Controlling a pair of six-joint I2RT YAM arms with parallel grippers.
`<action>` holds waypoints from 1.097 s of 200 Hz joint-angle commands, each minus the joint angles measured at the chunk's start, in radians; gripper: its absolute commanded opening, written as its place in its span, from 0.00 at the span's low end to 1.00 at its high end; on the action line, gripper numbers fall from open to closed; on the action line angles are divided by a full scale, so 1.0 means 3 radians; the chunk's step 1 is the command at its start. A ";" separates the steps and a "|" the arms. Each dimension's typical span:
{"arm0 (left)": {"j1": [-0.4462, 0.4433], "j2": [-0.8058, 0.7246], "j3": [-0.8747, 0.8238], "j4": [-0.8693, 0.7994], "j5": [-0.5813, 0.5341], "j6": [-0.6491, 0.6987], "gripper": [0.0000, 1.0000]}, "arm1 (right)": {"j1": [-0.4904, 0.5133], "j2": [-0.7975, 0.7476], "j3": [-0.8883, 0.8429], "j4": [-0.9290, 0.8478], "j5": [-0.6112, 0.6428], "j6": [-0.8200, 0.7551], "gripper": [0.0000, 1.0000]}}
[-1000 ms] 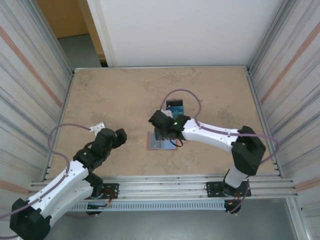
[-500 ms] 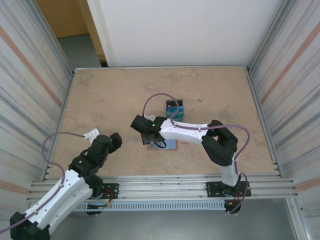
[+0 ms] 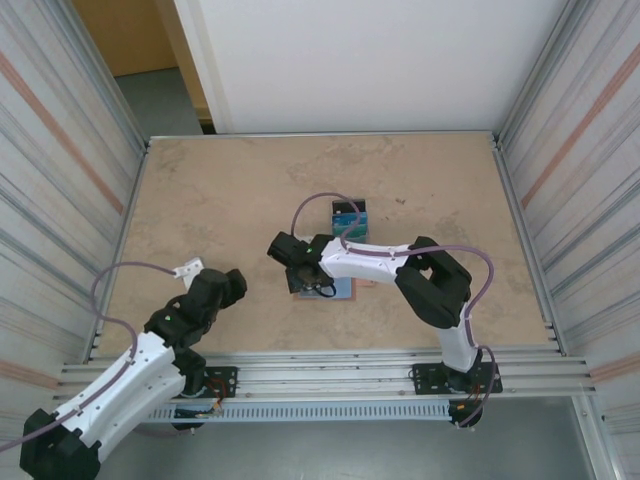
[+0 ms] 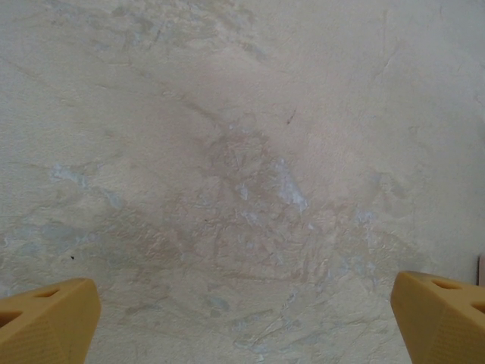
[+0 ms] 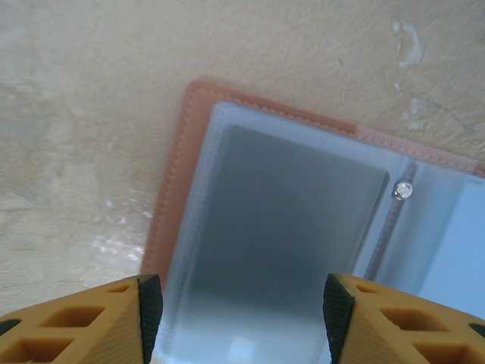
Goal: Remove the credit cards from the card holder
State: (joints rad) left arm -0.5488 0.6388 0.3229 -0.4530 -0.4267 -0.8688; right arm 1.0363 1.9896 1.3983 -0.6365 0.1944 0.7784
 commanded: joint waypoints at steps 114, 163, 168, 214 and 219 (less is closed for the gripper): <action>0.0034 0.0156 0.0309 0.0119 0.0211 0.0246 0.99 | 0.0002 -0.0318 -0.0459 0.0187 -0.0439 0.0048 0.35; 0.0034 0.0145 0.0395 0.0119 0.0323 0.0265 0.99 | 0.0023 -0.0558 -0.0606 0.0163 -0.0513 0.0017 0.37; 0.0034 0.0146 0.0401 0.0119 0.0332 0.0256 0.99 | 0.0023 -0.0571 -0.0613 0.0138 -0.0485 0.0015 0.37; 0.0033 0.0121 0.0451 0.0094 0.0328 0.0268 0.99 | 0.0029 -0.0607 -0.0601 -0.0048 -0.0213 0.0021 0.41; 0.0034 0.0115 0.0456 0.0089 0.0326 0.0268 0.99 | 0.0028 -0.0615 -0.0604 -0.0056 -0.0188 0.0019 0.41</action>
State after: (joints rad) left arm -0.5488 0.6861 0.4252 -0.4152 -0.3298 -0.8082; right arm 1.0393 1.8523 1.2259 -0.5930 0.0788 0.7815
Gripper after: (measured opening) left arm 0.987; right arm 0.405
